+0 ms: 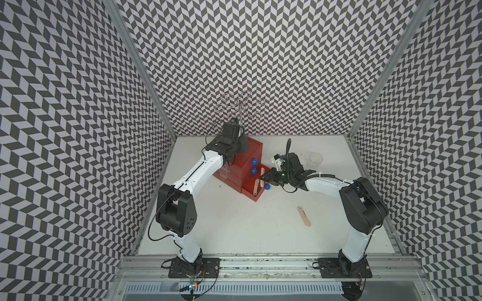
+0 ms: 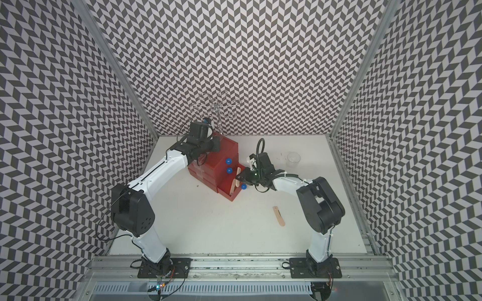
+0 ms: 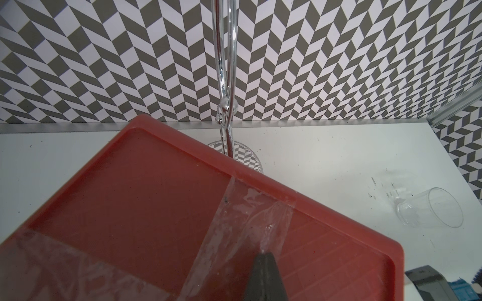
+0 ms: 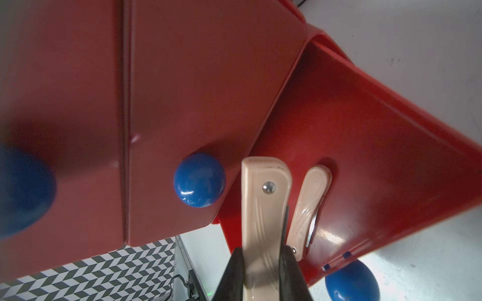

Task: Place the fruit knives into the drawer by color
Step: Place the fruit knife in the drawer.

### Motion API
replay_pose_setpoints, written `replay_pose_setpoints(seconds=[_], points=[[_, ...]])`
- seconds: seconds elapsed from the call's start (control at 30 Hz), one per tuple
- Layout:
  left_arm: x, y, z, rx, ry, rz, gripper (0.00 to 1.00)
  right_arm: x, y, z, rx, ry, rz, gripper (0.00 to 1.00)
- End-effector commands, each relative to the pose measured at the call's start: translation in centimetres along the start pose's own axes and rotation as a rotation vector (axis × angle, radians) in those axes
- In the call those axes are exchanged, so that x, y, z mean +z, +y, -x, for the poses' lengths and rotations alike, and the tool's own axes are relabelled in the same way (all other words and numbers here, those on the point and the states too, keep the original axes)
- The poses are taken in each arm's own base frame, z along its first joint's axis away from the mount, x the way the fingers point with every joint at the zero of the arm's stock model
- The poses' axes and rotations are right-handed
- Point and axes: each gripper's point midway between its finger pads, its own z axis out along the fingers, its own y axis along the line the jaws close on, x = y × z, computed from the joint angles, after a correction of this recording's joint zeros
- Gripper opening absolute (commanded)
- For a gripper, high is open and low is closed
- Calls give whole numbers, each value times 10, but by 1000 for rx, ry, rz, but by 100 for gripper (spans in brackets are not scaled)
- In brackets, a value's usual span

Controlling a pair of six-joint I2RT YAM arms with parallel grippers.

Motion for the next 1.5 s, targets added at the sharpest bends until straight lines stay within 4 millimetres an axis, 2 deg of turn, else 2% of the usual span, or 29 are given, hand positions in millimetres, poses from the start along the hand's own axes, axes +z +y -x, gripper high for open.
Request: replay_pose_setpoints(seconds=[0.0,0.27,0.63,0.83,1.2,1.33,1.47], points=[[30,38,-137,32,457,136,0,4,8,9,-21,-37,29,17],[30,37,-137,32,458,134,0,9,10,11,-10,-26,39,17],[30,37,-138,33,460,133,0,16,1,11,4,-14,7,17],[30,37,-138,32,459,134,0,16,-2,10,5,-12,-7,24],[29,37,-136,33,456,135,0,15,-2,10,4,-15,-10,31],[29,38,-136,32,455,137,0,11,8,14,-22,-25,15,31],[29,38,-136,33,455,137,0,-1,31,22,-94,-41,55,31]])
